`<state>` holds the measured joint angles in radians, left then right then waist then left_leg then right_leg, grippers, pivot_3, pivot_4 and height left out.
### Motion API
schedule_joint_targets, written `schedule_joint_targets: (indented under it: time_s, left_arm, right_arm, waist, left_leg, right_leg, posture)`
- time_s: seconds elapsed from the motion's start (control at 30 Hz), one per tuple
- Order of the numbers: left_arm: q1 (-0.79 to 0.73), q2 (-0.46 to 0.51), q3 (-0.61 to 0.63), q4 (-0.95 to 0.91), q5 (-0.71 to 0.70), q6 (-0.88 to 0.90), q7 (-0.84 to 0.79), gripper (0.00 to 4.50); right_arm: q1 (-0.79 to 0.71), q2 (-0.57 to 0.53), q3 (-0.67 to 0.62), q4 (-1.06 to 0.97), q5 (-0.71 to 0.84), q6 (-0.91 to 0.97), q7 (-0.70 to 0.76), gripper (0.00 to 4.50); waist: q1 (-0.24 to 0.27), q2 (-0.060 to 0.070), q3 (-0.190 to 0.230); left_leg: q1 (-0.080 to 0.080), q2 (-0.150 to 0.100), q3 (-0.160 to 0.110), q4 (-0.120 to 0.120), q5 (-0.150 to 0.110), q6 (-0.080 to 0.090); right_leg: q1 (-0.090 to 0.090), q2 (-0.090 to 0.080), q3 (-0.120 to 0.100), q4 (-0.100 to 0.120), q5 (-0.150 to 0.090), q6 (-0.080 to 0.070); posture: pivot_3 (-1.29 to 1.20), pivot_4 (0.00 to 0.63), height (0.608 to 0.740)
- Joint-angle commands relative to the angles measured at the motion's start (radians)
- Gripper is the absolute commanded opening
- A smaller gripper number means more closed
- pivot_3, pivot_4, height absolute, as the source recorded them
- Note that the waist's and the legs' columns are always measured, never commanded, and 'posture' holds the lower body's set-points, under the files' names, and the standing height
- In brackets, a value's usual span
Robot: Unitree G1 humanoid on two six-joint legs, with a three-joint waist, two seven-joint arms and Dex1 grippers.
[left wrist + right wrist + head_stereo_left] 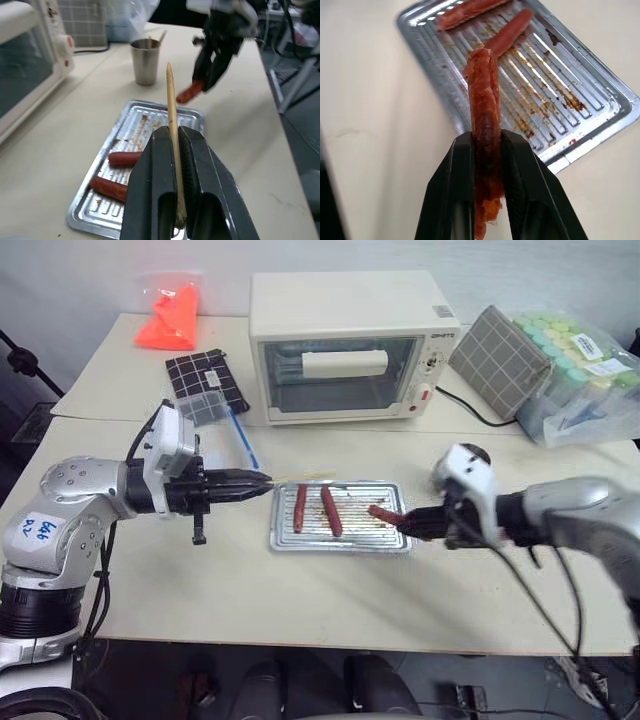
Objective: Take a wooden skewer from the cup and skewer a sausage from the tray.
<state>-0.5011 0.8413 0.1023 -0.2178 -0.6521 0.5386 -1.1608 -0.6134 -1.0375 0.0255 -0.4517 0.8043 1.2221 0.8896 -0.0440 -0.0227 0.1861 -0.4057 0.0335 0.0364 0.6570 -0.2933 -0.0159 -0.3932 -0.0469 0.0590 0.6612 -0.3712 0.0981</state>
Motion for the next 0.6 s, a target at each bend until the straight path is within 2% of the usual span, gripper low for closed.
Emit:
schedule_joint_targets:
  time_s: [0.03,0.23,0.6]
  left_arm:
    - [-0.013,0.044,-0.031,-0.009,0.005,-0.023,-0.109,0.0]
    - [-0.021,0.068,-0.078,-0.006,0.026,-0.056,-0.212,0.0]
    - [-0.147,-0.017,-0.172,0.067,0.084,-0.121,-0.269,0.0]
  right_arm:
    - [-0.02,-0.087,-0.032,0.049,0.074,-0.016,0.203,0.7]
    - [-0.007,-0.176,-0.017,0.068,0.076,-0.065,0.377,0.7]
    - [-0.007,-0.179,-0.014,0.026,0.105,-0.042,0.415,0.7]
  waist:
    - [0.0,0.0,0.0]
    - [0.001,0.001,0.0]
    - [0.015,0.001,0.0]
  left_leg:
    - [0.0,0.0,0.0,0.0,0.0,0.0]
    - [0.0,0.0,0.0,0.001,0.0,0.0]
    - [0.0,0.0,0.0,0.003,0.0,0.0]
  right_leg:
    - [0.0,0.0,0.0,0.0,0.0,0.0]
    - [0.0,0.0,0.0,0.001,0.0,0.0]
    - [0.0,0.0,0.0,0.002,0.0,0.0]
  posture:
    - [0.0,0.15,0.74]
    - [0.0,0.15,0.74]
    - [0.0,0.15,0.74]
